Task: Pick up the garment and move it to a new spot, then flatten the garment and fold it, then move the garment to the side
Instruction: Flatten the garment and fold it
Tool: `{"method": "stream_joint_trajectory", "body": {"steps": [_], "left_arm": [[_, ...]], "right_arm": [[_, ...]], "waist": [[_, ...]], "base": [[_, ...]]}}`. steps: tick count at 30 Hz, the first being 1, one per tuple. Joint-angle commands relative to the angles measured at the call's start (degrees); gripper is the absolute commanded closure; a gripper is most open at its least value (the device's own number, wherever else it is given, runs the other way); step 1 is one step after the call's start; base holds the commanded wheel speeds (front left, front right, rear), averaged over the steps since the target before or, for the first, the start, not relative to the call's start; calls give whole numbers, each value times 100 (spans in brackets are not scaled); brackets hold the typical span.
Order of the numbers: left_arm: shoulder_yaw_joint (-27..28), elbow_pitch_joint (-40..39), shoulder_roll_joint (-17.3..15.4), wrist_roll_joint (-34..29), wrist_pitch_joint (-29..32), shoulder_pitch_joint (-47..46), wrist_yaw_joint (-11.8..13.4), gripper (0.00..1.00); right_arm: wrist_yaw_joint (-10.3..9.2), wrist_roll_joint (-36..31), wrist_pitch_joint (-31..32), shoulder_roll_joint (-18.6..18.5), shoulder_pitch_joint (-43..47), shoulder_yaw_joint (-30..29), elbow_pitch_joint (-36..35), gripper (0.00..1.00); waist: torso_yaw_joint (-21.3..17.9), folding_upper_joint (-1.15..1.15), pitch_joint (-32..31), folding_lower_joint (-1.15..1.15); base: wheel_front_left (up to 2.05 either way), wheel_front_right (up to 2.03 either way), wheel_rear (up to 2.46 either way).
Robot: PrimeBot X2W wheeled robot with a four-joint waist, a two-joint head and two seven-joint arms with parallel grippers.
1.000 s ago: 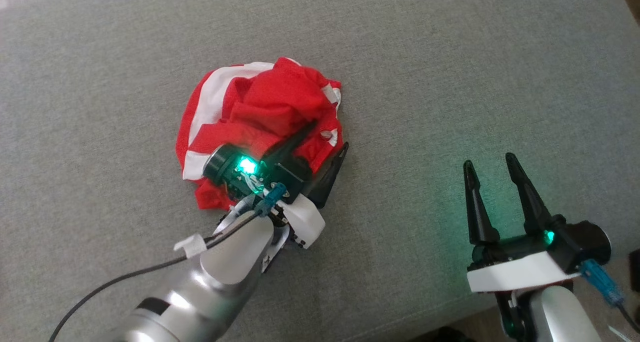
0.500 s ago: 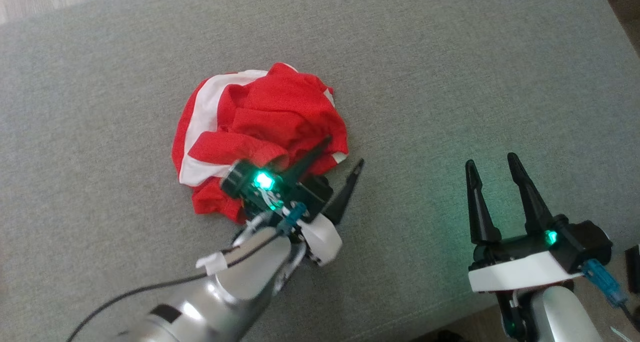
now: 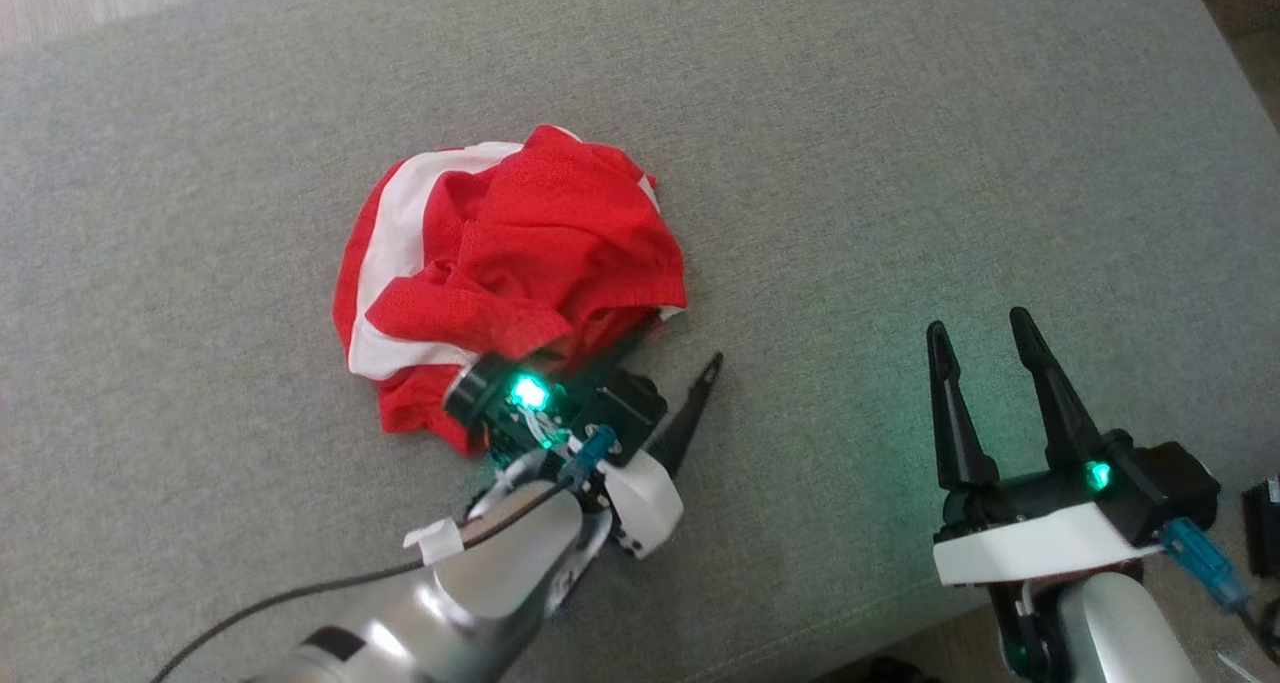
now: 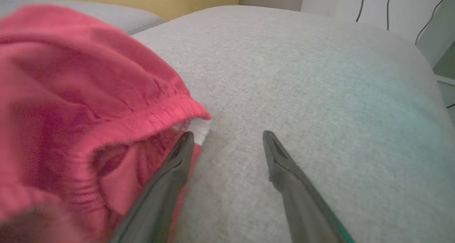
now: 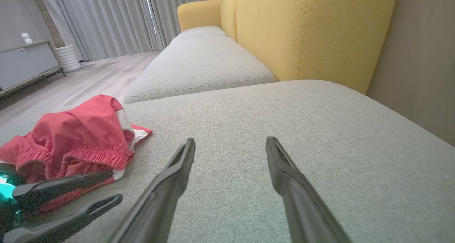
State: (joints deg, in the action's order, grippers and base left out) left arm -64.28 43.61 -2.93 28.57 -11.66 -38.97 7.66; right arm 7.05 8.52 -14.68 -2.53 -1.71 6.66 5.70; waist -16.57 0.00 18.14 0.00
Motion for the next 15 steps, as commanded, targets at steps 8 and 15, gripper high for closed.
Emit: {"method": "stream_joint_trajectory", "body": {"steps": [8, 15], "left_arm": [[209, 149, -8, -150, -202, -581, 252, 0], [149, 416, 2, -36, -114, -787, 192, 100]], "right_arm": [[44, 50, -32, -34, 22, 170, -117, 0], [44, 65, -32, -34, -38, 224, -124, 0]], "waist": [[-36, 0, 6, 0], [-55, 0, 71, 0]], "base": [[0, 0, 0], [0, 0, 0]]}}
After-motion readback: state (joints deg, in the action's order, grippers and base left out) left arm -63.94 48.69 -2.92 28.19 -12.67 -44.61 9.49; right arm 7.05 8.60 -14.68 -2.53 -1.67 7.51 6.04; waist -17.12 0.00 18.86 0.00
